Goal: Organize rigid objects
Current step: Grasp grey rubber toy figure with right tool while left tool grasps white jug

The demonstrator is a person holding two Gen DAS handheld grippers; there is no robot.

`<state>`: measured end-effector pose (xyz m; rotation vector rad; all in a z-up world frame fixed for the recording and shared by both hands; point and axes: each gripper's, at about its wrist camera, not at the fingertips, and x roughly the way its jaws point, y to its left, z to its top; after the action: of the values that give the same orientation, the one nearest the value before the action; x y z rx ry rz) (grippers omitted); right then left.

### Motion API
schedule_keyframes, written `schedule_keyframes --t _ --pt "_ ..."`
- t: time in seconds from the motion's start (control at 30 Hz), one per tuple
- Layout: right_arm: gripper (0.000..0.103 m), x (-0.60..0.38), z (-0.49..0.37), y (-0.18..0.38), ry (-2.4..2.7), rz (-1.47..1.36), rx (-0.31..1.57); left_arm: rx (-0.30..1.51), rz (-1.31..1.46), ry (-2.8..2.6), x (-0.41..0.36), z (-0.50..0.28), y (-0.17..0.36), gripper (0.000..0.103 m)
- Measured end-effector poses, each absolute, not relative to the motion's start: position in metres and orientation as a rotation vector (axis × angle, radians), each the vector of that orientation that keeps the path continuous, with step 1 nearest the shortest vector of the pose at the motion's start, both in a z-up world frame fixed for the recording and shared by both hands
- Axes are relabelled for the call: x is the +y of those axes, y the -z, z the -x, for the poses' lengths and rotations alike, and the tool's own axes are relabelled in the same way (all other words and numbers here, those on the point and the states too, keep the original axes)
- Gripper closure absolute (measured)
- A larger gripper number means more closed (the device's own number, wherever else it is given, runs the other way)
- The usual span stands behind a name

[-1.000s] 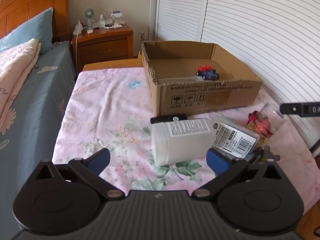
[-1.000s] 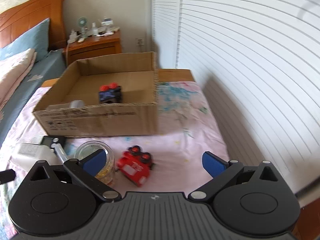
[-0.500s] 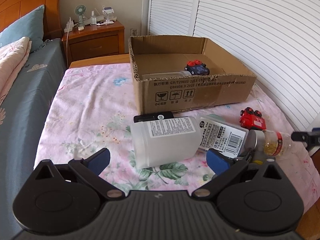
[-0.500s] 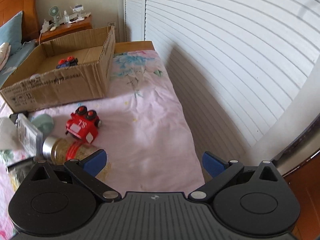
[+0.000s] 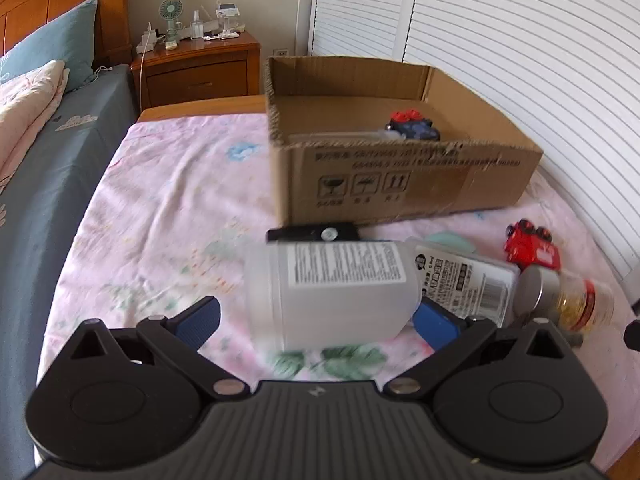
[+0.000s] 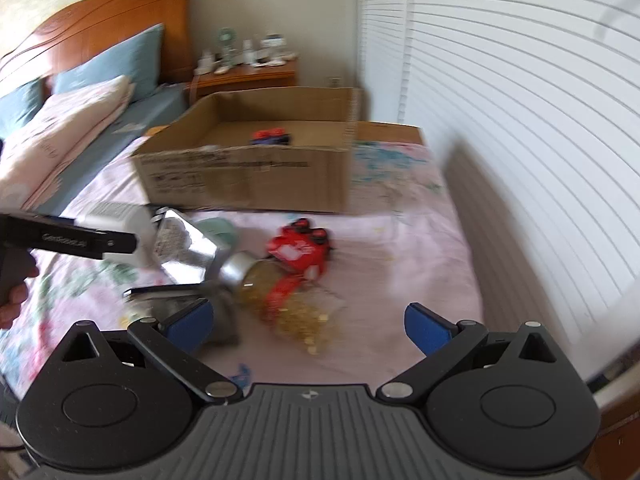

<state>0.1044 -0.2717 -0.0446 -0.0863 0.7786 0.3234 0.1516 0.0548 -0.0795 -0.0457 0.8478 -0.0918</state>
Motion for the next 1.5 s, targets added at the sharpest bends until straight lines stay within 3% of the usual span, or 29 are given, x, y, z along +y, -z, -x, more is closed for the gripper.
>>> schedule_keyframes --t 0.23,0.8,1.5 --pt "0.000 -0.231 -0.102 0.069 -0.565 0.128 0.843 0.852 0.061 0.076 0.072 -0.138 0.084 0.001" --pt "0.000 -0.184 -0.110 0.109 -0.620 0.304 0.839 0.796 0.053 0.113 0.068 -0.142 0.092 0.001" --pt "0.000 -0.187 -0.119 0.108 -0.592 0.280 0.789 0.758 0.007 0.119 0.060 -0.151 0.103 0.016"
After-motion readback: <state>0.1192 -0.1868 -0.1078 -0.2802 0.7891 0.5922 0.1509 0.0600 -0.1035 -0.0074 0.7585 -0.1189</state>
